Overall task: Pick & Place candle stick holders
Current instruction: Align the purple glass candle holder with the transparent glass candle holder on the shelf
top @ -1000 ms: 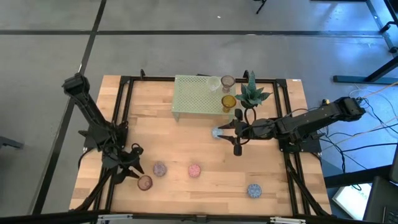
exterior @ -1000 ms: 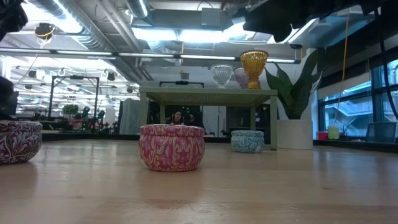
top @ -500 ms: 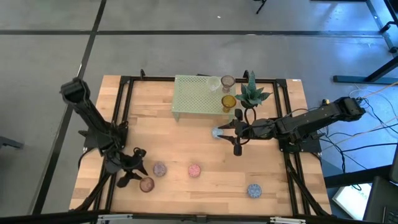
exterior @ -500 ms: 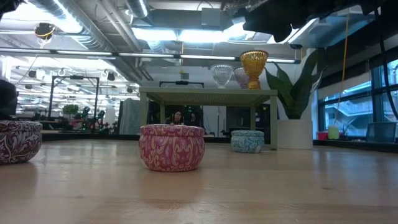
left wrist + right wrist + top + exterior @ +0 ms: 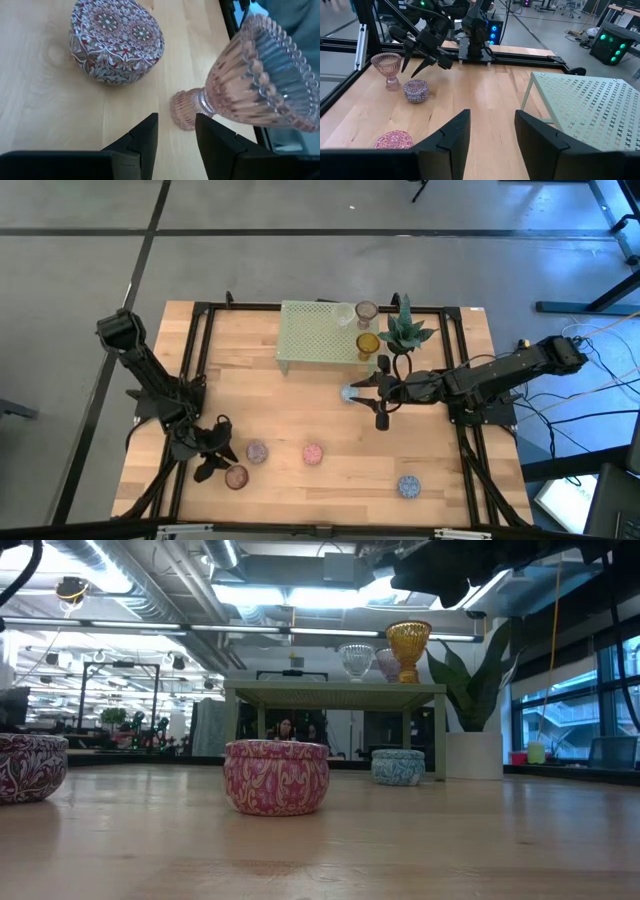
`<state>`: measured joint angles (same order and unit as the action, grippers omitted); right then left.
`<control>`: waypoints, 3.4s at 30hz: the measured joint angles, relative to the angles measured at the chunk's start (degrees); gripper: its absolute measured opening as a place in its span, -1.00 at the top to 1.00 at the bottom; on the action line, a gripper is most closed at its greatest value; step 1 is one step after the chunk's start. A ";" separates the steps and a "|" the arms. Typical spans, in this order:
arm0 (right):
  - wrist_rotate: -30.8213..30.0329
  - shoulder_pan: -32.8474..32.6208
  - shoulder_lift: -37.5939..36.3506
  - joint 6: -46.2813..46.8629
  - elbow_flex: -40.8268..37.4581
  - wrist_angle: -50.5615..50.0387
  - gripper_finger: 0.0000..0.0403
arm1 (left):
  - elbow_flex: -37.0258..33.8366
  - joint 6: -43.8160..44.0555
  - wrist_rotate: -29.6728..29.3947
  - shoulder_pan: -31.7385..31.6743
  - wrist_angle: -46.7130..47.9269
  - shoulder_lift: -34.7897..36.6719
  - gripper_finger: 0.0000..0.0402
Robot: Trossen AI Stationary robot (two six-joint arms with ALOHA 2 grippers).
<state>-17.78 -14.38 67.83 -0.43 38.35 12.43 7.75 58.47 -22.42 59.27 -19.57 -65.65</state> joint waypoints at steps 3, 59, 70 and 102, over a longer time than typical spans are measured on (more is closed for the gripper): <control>0.00 -0.01 0.00 0.18 0.00 -0.02 0.21 | 0.00 -0.55 -0.38 0.00 -0.01 0.00 0.37; 0.00 -0.06 0.00 -0.86 0.00 0.13 0.21 | 4.06 -10.10 -4.12 1.18 -3.33 -11.82 -0.04; 0.00 -0.04 0.00 -1.65 0.00 0.12 0.21 | 12.50 -15.57 -7.98 0.89 -6.02 -23.67 -0.04; 0.00 -0.06 0.00 -1.30 0.00 -0.02 0.21 | 19.74 -23.11 -18.26 -7.27 -6.32 -30.25 0.32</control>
<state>-17.78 -14.44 67.83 -1.74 38.35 12.41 27.49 35.36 -40.68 51.99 -25.89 -95.90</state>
